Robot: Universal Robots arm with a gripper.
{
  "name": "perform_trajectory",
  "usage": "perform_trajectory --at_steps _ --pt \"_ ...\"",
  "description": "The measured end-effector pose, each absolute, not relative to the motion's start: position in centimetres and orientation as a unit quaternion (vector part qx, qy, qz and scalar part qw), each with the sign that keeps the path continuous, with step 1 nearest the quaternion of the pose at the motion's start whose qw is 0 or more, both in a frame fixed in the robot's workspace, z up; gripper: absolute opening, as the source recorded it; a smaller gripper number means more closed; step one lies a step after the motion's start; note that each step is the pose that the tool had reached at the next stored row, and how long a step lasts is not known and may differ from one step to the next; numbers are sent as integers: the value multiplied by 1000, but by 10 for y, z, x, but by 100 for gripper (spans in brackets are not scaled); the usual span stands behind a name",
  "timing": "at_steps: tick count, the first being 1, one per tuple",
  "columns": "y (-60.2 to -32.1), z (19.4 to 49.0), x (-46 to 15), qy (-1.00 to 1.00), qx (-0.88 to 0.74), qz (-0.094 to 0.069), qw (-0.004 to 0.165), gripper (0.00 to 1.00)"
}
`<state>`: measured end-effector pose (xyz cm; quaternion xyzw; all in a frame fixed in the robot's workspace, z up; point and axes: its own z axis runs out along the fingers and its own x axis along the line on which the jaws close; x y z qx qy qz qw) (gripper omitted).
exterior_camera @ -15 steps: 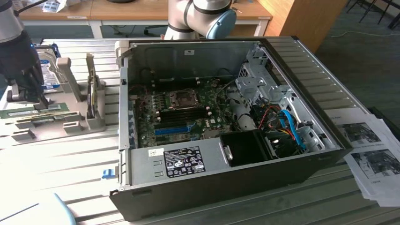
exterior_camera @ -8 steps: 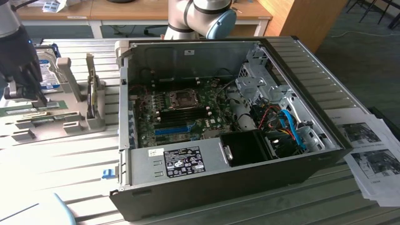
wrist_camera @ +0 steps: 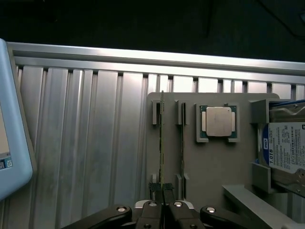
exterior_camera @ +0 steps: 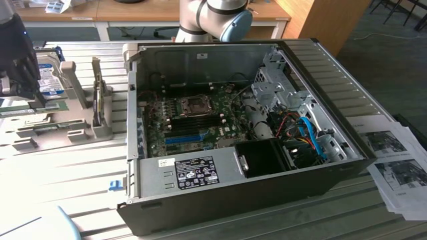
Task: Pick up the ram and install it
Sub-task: 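Pick up the ram and move it above insertion slot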
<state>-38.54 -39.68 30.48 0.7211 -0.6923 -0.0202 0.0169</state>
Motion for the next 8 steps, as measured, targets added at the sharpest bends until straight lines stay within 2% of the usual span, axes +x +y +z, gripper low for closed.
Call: perform_trajectory --at_steps 8 --pt "-397 313 -385 -692 721 -20 18 11"
